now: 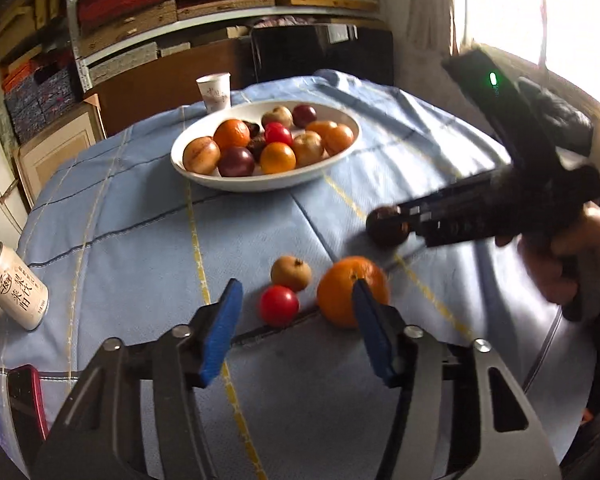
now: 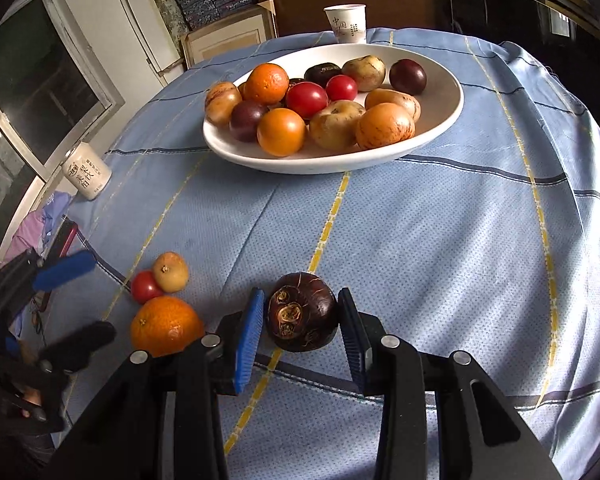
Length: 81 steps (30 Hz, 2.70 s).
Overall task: Organize fruits
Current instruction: 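Grasp a small red tomato with the left tool while the right tool holds the dark fruit, then release the dark fruit onto the plate with the right tool while the left tool releases the tomato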
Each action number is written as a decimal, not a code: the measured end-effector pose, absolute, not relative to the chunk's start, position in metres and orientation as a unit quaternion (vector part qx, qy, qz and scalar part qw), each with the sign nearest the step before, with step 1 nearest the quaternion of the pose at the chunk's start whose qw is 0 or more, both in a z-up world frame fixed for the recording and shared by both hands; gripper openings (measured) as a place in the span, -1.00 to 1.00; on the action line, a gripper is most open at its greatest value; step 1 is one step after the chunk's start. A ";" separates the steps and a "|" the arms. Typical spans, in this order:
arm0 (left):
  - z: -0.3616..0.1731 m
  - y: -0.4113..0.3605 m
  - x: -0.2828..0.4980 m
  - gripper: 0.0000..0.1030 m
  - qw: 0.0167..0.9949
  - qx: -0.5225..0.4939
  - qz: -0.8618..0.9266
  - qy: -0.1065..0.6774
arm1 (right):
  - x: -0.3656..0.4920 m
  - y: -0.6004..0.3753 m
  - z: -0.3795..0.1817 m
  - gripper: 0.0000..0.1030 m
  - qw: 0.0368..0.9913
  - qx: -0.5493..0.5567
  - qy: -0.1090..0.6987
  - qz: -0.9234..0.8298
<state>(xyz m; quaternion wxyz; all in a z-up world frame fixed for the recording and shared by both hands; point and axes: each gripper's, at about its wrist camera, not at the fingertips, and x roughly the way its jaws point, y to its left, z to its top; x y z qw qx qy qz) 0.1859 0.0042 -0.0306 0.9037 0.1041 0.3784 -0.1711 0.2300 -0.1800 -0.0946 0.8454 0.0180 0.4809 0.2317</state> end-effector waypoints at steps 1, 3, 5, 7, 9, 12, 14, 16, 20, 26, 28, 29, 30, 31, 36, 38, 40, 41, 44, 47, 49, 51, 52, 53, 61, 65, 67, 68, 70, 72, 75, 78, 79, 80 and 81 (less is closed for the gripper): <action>-0.032 0.007 0.187 -0.05 0.902 0.095 -0.174 0.385 | 0.229 -0.181 -0.095 -0.25 0.845 0.018 0.481 0.232; -0.034 0.016 0.190 -0.18 0.901 0.080 -0.170 0.392 | 0.229 -0.180 -0.095 -0.25 0.846 0.017 0.480 0.231; -0.036 0.027 0.194 -0.27 0.900 0.065 -0.162 0.399 | 0.229 -0.180 -0.095 -0.25 0.846 0.016 0.480 0.231; -0.039 0.035 0.201 -0.30 0.898 0.046 -0.157 0.409 | 0.229 -0.180 -0.095 -0.24 0.846 0.015 0.480 0.230; -0.043 0.036 0.204 -0.37 0.895 0.042 -0.153 0.418 | 0.229 -0.180 -0.095 -0.24 0.846 0.016 0.480 0.230; -0.052 0.032 0.208 -0.40 0.890 0.050 -0.148 0.429 | 0.229 -0.180 -0.095 -0.24 0.846 0.015 0.480 0.230; -0.053 0.028 0.209 -0.40 0.889 0.056 -0.151 0.427 | 0.229 -0.180 -0.095 -0.24 0.847 0.014 0.479 0.229; -0.052 0.025 0.211 -0.40 0.891 0.061 -0.151 0.425 | 0.229 -0.179 -0.095 -0.24 0.848 0.011 0.478 0.228; -0.054 0.022 0.214 -0.40 0.888 0.061 -0.158 0.428 | 0.229 -0.179 -0.095 -0.24 0.848 0.013 0.479 0.228; -0.059 0.011 0.219 -0.40 0.880 0.075 -0.169 0.438 | 0.229 -0.177 -0.097 -0.24 0.848 0.007 0.480 0.223; -0.059 0.012 0.221 -0.40 0.879 0.068 -0.170 0.441 | 0.229 -0.177 -0.098 -0.24 0.849 0.006 0.480 0.223; -0.060 0.012 0.223 -0.40 0.879 0.065 -0.170 0.441 | 0.229 -0.177 -0.097 -0.24 0.849 0.007 0.480 0.222; -0.060 0.012 0.224 -0.40 0.879 0.064 -0.170 0.441 | 0.229 -0.177 -0.098 -0.24 0.849 0.006 0.480 0.222; -0.060 0.012 0.225 -0.41 0.879 0.063 -0.171 0.441 | 0.229 -0.177 -0.098 -0.24 0.849 0.006 0.480 0.222; -0.063 0.009 0.232 -0.44 0.874 0.063 -0.171 0.451 | 0.228 -0.175 -0.098 -0.23 0.851 0.000 0.477 0.219; -0.064 0.009 0.232 -0.44 0.874 0.064 -0.170 0.451 | 0.228 -0.175 -0.097 -0.23 0.851 0.001 0.477 0.219; -0.064 0.009 0.231 -0.49 0.873 0.064 -0.172 0.451 | 0.228 -0.175 -0.097 -0.23 0.851 0.001 0.477 0.219; -0.064 0.009 0.231 -0.50 0.874 0.065 -0.171 0.450 | 0.228 -0.176 -0.097 -0.23 0.851 0.001 0.477 0.219; -0.064 0.007 0.229 -0.51 0.876 0.070 -0.167 0.447 | 0.228 -0.175 -0.097 -0.23 0.852 -0.001 0.476 0.219; -0.063 0.008 0.228 -0.51 0.877 0.065 -0.162 0.447 | 0.228 -0.175 -0.097 -0.24 0.852 -0.001 0.476 0.219; -0.063 0.011 0.229 -0.51 0.877 0.055 -0.161 0.449 | 0.228 -0.176 -0.098 -0.23 0.851 0.002 0.476 0.221; -0.063 0.014 0.229 -0.51 0.878 0.049 -0.156 0.449 | 0.228 -0.176 -0.098 -0.24 0.851 0.004 0.477 0.222; -0.063 0.015 0.229 -0.51 0.879 0.048 -0.155 0.449 | 0.228 -0.177 -0.098 -0.24 0.850 0.006 0.477 0.223; -0.062 0.015 0.229 -0.51 0.880 0.047 -0.155 0.448 | 0.229 -0.177 -0.098 -0.24 0.850 0.007 0.477 0.223; -0.048 0.022 0.224 -0.51 0.892 0.016 -0.150 0.425 | 0.232 -0.186 -0.097 -0.24 0.840 0.041 0.483 0.243; -0.027 0.024 0.233 -0.51 0.896 -0.006 -0.162 0.414 | 0.228 -0.188 -0.080 -0.24 0.839 0.064 0.465 0.276; -0.014 0.022 0.243 -0.51 0.900 -0.004 -0.163 0.405 | 0.228 -0.188 -0.062 -0.24 0.851 0.064 0.438 0.282; -0.005 0.021 0.252 -0.51 0.905 0.002 -0.158 0.395 | 0.230 -0.187 -0.053 -0.24 0.861 0.060 0.421 0.280; 0.007 0.019 0.269 -0.51 0.912 0.007 -0.149 0.381 | 0.238 -0.186 -0.037 -0.24 0.880 0.048 0.389 0.270; 0.017 0.018 0.294 -0.51 0.915 -0.006 -0.146 0.377 | 0.253 -0.187 -0.027 -0.24 0.896 0.045 0.363 0.253; 0.024 0.017 0.330 -0.51 0.918 -0.020 -0.129 0.375 | 0.279 -0.191 -0.021 -0.24 0.911 0.055 0.338 0.229; 0.026 0.011 0.366 -0.51 0.921 -0.014 -0.106 0.375 | 0.308 -0.197 -0.023 -0.24 0.916 0.075 0.328 0.217; 0.026 0.010 0.379 -0.51 0.921 -0.012 -0.099 0.377 | 0.316 -0.197 -0.025 -0.24 0.916 0.081 0.329 0.215; 0.025 0.009 0.389 -0.51 0.920 -0.014 -0.094 0.381 | 0.324 -0.198 -0.026 -0.24 0.915 0.086 0.331 0.212; 0.024 0.009 0.399 -0.51 0.918 -0.017 -0.090 0.385 | 0.331 -0.198 -0.028 -0.24 0.916 0.088 0.330 0.208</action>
